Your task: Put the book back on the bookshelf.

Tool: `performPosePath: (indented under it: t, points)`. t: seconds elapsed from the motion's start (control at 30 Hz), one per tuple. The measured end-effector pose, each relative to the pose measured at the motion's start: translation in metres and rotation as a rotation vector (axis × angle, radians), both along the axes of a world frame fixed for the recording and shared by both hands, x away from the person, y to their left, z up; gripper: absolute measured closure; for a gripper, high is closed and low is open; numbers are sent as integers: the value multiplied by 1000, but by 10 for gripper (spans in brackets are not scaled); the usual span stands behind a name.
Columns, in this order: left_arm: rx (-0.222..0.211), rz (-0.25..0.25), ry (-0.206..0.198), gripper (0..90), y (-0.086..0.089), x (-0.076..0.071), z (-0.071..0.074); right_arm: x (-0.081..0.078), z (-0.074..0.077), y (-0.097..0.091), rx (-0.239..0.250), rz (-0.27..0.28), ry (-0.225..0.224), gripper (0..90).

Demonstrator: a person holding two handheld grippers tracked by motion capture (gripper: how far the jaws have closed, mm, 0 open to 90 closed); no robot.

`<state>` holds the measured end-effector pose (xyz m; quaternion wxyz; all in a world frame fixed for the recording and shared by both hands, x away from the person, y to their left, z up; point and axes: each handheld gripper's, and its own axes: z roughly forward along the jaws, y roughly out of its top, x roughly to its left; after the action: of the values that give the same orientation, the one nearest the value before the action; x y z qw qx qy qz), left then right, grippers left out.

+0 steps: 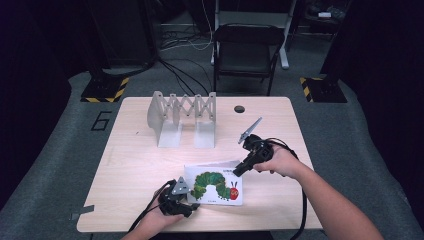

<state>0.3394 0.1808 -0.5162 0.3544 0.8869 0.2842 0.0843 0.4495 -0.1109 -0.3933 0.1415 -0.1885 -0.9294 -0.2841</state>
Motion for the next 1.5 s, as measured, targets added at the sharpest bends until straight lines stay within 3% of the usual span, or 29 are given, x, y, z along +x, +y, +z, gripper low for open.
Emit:
performPosePath:
  t: [0.2,0.43,0.57,0.6,0.7,0.97,1.33,1.5]
  points:
    - [-19,4,5,376,5,1,1,-6,1,0,-5,25,-45,837]
    - [-45,16,9,388,6,2,3,-14,1,0,-29,77,-140,828]
    - [-64,17,1,404,7,3,3,-16,1,1,-39,78,-155,824]
    - [-76,23,6,414,7,3,4,-16,0,2,-37,101,-188,822]
    - [-91,29,-1,426,9,4,5,-18,-1,3,-39,114,-200,821]
    - [-109,49,4,498,13,6,8,-23,-6,7,-61,140,-311,805]
    - [-112,45,25,518,16,11,11,-25,-7,9,-76,167,-371,795]
    - [-113,50,34,516,19,12,13,-27,-7,12,-78,167,-376,795]
